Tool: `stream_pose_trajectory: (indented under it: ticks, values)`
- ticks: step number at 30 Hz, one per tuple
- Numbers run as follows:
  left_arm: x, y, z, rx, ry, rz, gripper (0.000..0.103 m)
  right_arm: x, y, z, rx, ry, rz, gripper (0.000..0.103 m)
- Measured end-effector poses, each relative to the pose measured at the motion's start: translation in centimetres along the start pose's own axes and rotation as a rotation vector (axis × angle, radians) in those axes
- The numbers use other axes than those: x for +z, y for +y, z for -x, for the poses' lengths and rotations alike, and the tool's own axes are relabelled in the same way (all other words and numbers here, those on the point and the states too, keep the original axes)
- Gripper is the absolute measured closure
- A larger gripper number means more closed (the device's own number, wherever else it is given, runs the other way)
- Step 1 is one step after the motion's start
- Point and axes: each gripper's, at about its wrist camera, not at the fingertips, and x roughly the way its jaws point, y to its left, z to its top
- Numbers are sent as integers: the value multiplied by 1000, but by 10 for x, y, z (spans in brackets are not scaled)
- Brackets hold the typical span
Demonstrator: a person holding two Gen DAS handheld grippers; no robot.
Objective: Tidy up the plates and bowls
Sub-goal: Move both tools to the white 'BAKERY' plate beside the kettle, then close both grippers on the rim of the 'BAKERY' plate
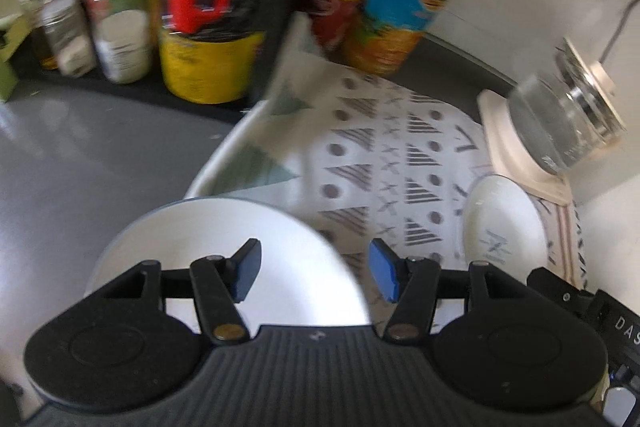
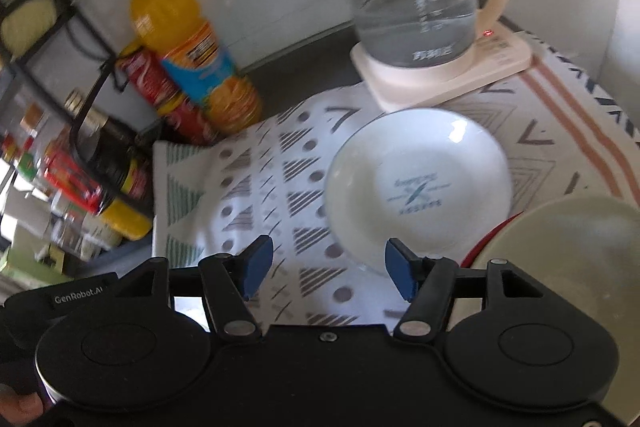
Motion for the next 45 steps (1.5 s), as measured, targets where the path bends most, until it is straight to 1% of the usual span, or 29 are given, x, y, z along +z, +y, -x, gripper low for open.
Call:
stream_pose_trajectory:
  ticks: [8, 15, 18, 24, 31, 35, 40, 41, 43, 45]
  values:
    - [11, -36, -26, -60, 48, -45, 45, 17, -28, -1, -65, -22, -96, 41]
    - [18, -67, -51, -106, 108, -111, 45, 29, -54, -3, -126, -32, -197, 40]
    - [19, -77, -61, -110, 130, -133, 45, 33, -65, -4, -151, -26, -231, 40]
    - [17, -96, -77, -118, 170, -140, 45, 42, -79, -5, -161, -8, -252, 40]
    - [20, -106, -88, -97, 186, -96, 45, 60, -102, -17, -148, 34, -257, 40]
    - [18, -106, -94, -85, 202, -28, 45, 69, -118, -32, -118, 99, -293, 41]
    - [13, -108, -104, -63, 211, 37, 45, 76, -132, -48, -95, 172, -283, 42]
    - [12, -108, -105, -60, 215, 55, 45, 77, -135, -52, -91, 187, -286, 43]
    - [8, -109, -108, -64, 219, 81, 45, 79, -141, -58, -75, 217, -288, 48]
    - [4, -110, -110, -77, 221, 104, 46, 81, -145, -67, -60, 259, -288, 57]
